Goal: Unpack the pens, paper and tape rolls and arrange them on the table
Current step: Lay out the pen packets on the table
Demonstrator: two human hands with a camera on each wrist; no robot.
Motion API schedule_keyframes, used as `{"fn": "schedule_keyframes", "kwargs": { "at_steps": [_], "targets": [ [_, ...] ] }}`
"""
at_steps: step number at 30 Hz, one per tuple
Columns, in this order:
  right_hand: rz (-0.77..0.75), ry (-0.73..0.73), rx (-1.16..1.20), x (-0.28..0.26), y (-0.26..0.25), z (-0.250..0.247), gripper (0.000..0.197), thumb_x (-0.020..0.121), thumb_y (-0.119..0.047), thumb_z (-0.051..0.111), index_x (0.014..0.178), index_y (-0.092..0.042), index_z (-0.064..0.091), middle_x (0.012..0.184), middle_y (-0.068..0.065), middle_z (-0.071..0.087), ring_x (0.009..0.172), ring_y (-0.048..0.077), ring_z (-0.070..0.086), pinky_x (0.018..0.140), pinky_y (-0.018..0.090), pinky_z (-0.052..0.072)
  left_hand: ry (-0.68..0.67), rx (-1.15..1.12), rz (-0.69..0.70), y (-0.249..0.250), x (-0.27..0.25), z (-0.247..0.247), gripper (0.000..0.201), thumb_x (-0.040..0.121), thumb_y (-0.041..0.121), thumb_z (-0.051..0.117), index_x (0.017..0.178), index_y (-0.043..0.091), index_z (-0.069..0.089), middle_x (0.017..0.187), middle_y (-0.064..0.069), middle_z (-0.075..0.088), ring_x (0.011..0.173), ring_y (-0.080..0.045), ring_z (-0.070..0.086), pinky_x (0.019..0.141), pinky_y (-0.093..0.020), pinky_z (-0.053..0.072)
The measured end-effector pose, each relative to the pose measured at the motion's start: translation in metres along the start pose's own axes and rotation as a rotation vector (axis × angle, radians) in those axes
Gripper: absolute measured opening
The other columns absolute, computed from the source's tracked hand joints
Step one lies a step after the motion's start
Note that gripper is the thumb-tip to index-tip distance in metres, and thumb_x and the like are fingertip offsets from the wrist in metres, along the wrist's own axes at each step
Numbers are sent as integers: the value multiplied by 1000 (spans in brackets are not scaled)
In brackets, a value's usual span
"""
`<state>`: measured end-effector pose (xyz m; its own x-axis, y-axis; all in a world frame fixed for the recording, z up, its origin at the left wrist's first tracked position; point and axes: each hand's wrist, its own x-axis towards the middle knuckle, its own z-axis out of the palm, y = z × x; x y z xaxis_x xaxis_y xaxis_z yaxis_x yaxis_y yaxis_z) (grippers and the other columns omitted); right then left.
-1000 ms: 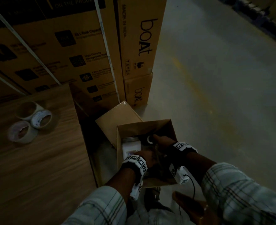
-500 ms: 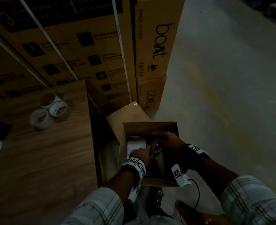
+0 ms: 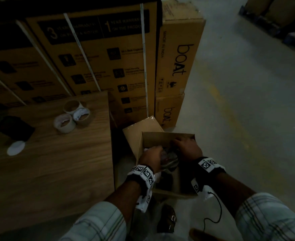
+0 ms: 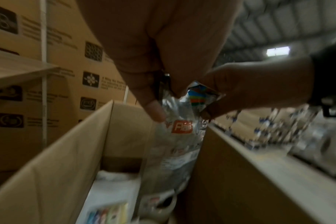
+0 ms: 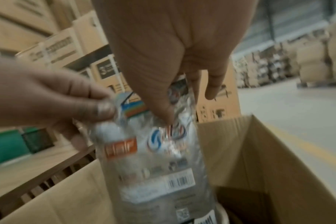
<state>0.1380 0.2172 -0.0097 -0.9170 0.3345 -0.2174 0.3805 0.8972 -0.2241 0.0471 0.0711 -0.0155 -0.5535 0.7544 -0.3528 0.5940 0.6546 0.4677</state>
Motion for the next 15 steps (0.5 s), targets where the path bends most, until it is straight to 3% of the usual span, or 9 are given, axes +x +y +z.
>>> {"fn": "schedule_keyframes", "kwargs": {
  "at_steps": [3,6,10,15],
  "targets": [
    [49,-3,-54,-14,-22,-14,27,86,-32,54,110,-21,62,108,8,68,99,31,66,82,39,52,102,-133,4,-8,-16,-16,19,98,26,42,102,12,54,107,-13,63,100,-31,60,81,-37,44],
    [59,35,-97,-31,-57,-33,15,83,-23,55,95,-20,65,92,7,70,85,30,68,70,37,56,150,-248,59,-28,-40,-35,15,94,22,52,106,15,51,107,-10,63,99,-29,60,82,-36,46],
    [40,172,-178,-44,-106,-70,17,78,-17,60,92,-24,65,88,4,66,79,29,66,66,37,56,204,-285,202,-53,-76,-72,22,89,18,53,110,17,59,113,-8,66,105,-28,61,88,-38,51],
    [-38,368,-93,-48,-174,-115,19,87,-16,56,100,-19,69,94,9,70,83,32,67,68,39,56,397,-296,254,-87,-111,-132,20,91,25,48,104,27,63,109,-2,70,100,-25,64,84,-41,54]
  ]
}}
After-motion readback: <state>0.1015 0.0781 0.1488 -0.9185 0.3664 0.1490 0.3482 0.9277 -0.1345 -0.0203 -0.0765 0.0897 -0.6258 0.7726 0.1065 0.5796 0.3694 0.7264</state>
